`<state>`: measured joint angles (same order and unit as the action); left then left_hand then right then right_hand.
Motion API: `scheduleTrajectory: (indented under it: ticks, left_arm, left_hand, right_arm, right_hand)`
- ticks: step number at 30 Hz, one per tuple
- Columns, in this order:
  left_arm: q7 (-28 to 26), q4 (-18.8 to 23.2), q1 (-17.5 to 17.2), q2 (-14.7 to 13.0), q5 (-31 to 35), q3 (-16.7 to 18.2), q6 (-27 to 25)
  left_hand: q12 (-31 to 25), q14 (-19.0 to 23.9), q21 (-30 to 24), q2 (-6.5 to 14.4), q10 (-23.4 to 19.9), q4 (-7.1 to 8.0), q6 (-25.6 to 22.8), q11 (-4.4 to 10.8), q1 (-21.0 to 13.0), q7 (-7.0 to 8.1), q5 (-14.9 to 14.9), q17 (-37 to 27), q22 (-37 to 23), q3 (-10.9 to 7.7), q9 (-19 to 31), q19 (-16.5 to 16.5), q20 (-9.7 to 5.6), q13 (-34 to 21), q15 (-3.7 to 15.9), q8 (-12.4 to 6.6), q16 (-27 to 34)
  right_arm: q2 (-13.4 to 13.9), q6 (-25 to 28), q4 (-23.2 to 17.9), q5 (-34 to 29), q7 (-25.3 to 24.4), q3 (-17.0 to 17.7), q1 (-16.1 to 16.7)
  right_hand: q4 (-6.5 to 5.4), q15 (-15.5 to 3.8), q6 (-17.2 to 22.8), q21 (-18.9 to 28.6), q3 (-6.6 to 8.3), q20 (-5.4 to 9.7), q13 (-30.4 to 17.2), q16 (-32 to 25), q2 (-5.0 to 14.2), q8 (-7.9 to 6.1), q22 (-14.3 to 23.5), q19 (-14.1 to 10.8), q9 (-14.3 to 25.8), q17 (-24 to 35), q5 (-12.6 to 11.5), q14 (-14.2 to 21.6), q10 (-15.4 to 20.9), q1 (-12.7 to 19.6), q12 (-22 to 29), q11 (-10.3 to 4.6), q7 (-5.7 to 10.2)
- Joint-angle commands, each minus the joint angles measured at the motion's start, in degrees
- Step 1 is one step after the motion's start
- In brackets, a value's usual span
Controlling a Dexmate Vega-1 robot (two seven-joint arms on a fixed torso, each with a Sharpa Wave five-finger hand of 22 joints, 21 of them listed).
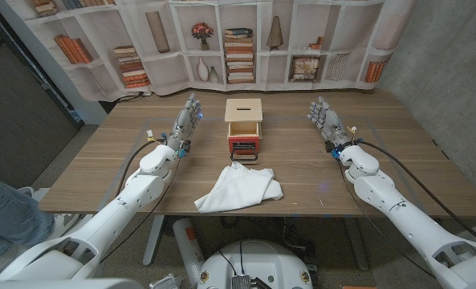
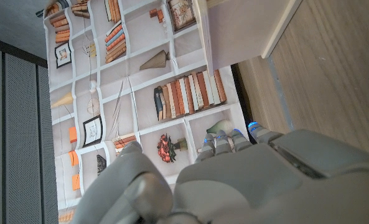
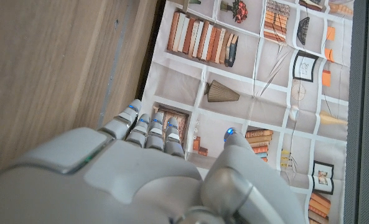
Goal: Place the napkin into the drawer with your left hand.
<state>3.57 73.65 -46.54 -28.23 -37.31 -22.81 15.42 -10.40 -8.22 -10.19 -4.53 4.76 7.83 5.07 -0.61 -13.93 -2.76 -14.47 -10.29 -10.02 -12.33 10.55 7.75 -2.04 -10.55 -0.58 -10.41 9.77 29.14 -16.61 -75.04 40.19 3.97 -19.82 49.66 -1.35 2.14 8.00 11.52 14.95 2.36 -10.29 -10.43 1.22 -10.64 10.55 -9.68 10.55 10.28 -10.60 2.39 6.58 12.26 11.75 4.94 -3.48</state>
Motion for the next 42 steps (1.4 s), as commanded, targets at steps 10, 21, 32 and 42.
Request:
scheduleTrajectory:
  ticks: [10,21,32,42]
  left_arm:
    - [-1.2,1.5,0.9,1.3,2.3,-2.4,-1.6]
    - [-2.8,4.3,-0.1,0.1,3.7,-2.6,-2.1]
    - [-3.4,7.9,-3.3,-2.4,3.7,-1.3,-1.3]
    - [-3.1,9.8,-5.3,-4.0,3.5,-0.1,0.3]
  left_hand:
    - [-0.3,-1.4,-0.4,-0.1,1.2,-0.22,1.4,-0.75,-0.3,-0.8,-0.8,-0.1,-0.3,0.15,0.2,1.3,-1.54,-0.1,-0.79,-0.13,0.4]
    - [-0.6,-1.2,-0.5,0.1,1.0,-0.4,1.2,-0.9,-0.6,-1.11,-1.0,-0.1,-0.3,0.18,0.1,1.4,-1.36,-0.1,-0.87,-0.36,0.6]
    - [-1.2,-0.2,-0.9,1.0,-0.4,-0.79,-0.3,-0.68,-1.4,-0.77,-1.3,0.0,-0.3,-0.08,0.1,1.0,-0.95,-0.1,-0.81,-1.0,1.0]
    - [-1.3,0.1,-1.0,1.3,-0.6,-0.93,-0.6,-0.56,-1.7,-0.75,-1.3,0.0,-0.3,-0.15,0.1,1.0,-0.99,-0.1,-0.78,-1.11,1.0]
  right_arm:
    - [1.8,0.7,-2.0,3.9,2.5,1.8,2.7]
    - [2.4,1.4,-2.6,4.0,2.3,2.1,2.4]
    - [2.0,1.7,-2.3,3.4,2.1,1.5,1.8]
    - [1.5,0.8,-2.4,2.9,1.6,1.2,2.2]
  right_hand:
    - [0.41,-0.25,0.8,0.4,0.29,0.94,-0.1,-0.4,0.04,-0.48,0.2,-1.1,0.2,0.1,-0.3,1.0,1.0,0.7,0.4,0.3,-1.19]
    - [0.48,-0.21,0.7,0.3,0.23,0.87,-0.1,-0.3,0.14,-0.42,0.2,-1.0,0.2,0.1,-0.3,0.9,0.8,0.7,0.3,0.31,-1.06]
    - [0.6,-0.09,0.5,0.2,0.24,0.8,-0.1,-0.2,0.34,-0.36,0.2,-0.7,0.1,0.1,-0.3,0.8,0.8,0.8,0.3,0.38,-1.0]
    - [0.79,-0.09,0.5,0.2,0.25,0.79,-0.1,-0.2,0.46,-0.36,0.2,-0.6,0.1,0.1,-0.3,0.7,0.6,1.0,0.1,0.23,-0.95]
